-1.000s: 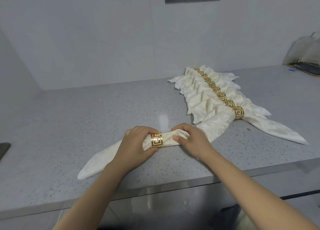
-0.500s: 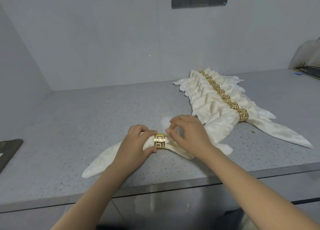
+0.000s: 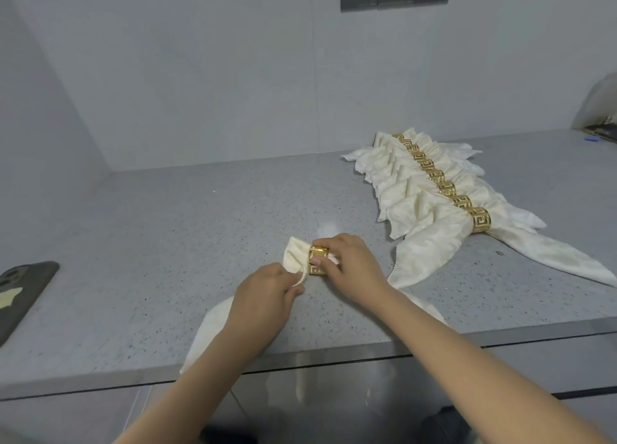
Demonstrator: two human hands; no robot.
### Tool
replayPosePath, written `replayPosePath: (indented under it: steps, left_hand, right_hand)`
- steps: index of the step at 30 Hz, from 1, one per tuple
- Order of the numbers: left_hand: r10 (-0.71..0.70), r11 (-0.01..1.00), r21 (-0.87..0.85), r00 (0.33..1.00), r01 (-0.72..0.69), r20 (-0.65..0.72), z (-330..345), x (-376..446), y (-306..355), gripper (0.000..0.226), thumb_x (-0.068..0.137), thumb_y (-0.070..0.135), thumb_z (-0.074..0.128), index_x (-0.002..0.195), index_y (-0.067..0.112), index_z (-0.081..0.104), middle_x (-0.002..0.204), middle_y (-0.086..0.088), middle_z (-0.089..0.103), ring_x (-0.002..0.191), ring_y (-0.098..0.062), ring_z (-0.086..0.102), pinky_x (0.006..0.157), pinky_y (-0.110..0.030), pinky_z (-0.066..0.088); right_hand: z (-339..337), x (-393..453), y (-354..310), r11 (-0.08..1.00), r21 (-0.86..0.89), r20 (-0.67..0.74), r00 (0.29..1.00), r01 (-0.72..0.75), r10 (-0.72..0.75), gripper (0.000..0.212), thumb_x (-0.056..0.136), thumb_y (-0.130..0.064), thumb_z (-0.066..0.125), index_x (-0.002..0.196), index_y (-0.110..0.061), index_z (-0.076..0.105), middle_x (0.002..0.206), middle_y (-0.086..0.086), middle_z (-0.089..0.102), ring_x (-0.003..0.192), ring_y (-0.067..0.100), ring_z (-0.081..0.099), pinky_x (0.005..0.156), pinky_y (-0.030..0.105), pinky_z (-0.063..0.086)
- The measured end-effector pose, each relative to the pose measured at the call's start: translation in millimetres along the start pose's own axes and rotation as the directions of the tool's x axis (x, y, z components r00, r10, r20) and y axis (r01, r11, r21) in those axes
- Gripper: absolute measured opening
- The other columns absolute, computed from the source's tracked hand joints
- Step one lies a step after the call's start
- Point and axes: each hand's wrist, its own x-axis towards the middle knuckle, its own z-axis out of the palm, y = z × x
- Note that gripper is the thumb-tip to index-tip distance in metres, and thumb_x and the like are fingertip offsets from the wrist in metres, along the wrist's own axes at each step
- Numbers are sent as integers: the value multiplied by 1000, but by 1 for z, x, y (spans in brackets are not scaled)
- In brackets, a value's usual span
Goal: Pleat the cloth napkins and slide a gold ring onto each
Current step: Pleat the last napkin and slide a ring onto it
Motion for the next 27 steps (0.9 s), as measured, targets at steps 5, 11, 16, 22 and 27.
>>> replayPosePath:
  steps: [5,11,16,22,27]
  left_hand:
    - [-20,995,96,997,14,69,-10,7,6,29,85,43,55,74,24,74,65,2,58,64,-16,51,60,-28,33]
    - [-507,783,-347,853,515,122,-7,29,10,26,91,41,57,86,16,59,95,-2,55,87,-13,51,71,-23,36]
    - [-554,628,-412,751,660,359,-10,39,9,23,92,35,59,79,16,58,71,4,53,59,-5,46,57,-22,34]
    - [-533,535,-479,718,696,448,-30,53,19,25,89,41,62,97,17,59,77,2,66,55,-11,51,48,-21,37]
    - [-351,47,-760,724,648,595,-39,65,25,44,70,16,74,111,9,59,94,-9,71,75,-18,69,61,-28,55]
  right_hand:
    - [-7,-2,4,992,106,54,996,67,-73,37,92,-35,58,127,-27,58,121,-3,59,113,15,42,89,20,29]
    - [-20,-9,10,939,307,-65,981,-153,181,28,98,-38,42,105,-19,62,99,-7,56,92,9,52,83,28,40]
    - [-35,-12,14,952,135,87,960,-276,266,45,97,-34,48,59,-15,33,57,-2,33,53,12,32,52,26,20]
    - [-45,-10,4,861,400,-33,934,-314,356,43,97,-40,45,79,-2,55,72,5,51,69,17,46,62,30,32]
    - [-52,-5,-6,788,549,-142,898,-279,417,47,96,-48,43,72,-8,53,68,10,47,64,18,42,62,32,29]
